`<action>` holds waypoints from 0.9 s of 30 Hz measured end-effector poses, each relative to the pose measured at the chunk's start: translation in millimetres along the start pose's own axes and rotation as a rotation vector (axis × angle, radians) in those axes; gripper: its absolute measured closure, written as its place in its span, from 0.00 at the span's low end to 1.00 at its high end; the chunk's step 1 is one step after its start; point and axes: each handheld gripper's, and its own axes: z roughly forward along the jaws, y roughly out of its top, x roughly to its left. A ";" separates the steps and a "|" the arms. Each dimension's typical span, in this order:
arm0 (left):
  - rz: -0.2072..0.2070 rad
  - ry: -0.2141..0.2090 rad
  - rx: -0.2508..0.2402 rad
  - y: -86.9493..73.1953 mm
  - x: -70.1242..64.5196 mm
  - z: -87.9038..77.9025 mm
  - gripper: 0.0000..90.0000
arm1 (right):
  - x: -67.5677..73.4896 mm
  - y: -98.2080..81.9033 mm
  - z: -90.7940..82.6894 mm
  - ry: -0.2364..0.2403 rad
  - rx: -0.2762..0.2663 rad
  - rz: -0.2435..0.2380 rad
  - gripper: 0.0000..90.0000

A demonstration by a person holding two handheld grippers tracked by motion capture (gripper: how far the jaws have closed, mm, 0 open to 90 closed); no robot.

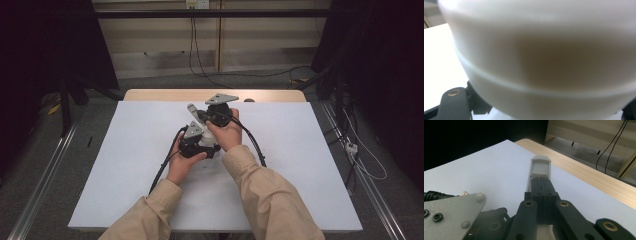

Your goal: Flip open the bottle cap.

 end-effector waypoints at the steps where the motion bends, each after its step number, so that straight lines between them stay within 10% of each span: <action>1: 0.000 0.000 0.000 0.0 0.1 0.0 0.21 | -0.1 -0.1 0.0 0.000 0.000 -0.002 1.00; 17: -0.018 -0.023 -0.008 -0.3 1.7 -1.2 0.19 | 0.3 0.2 -0.7 0.008 -0.007 0.005 1.00; 27: -0.042 -0.064 0.005 2.7 2.9 -11.6 0.08 | 1.0 2.3 -4.2 0.006 -0.023 -0.001 0.78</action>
